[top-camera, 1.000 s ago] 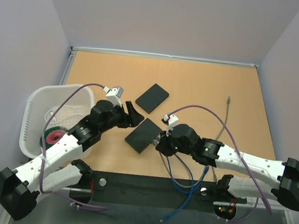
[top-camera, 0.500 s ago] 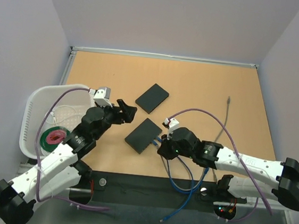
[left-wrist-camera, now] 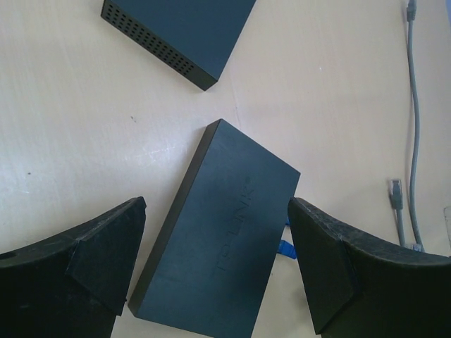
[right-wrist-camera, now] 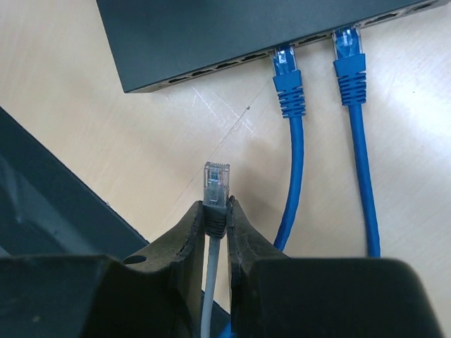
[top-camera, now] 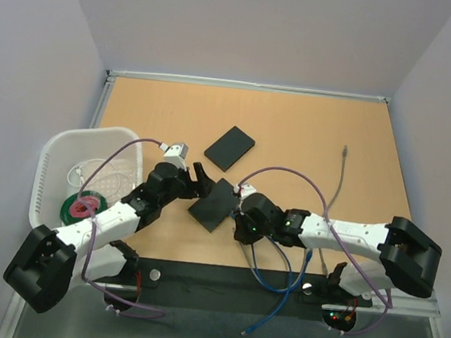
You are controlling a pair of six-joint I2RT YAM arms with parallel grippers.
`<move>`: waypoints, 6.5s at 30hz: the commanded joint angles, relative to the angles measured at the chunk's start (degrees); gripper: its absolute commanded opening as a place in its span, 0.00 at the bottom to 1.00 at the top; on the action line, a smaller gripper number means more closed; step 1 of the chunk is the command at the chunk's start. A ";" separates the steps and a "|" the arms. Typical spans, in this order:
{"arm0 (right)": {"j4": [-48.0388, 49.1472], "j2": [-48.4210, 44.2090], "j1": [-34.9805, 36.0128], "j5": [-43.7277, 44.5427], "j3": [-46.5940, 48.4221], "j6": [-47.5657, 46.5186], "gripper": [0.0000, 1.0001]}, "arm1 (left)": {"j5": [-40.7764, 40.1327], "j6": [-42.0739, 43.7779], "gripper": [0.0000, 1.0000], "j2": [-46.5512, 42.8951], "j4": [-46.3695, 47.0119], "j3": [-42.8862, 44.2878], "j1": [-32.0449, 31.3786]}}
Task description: Insert the plug into the switch port
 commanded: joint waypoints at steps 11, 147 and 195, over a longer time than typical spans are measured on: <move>-0.02 9.32 0.78 -0.85 8.85 -2.08 0.00 | 7.51 -2.95 0.88 12.83 13.66 -3.15 1.00; 30.21 19.34 0.26 34.91 23.00 -2.70 0.00 | 22.10 -12.18 0.29 28.31 20.70 -7.98 -1.37; 31.98 0.30 6.67 37.63 2.19 -4.18 0.73 | 22.98 -12.09 0.42 29.37 23.68 -7.98 -1.46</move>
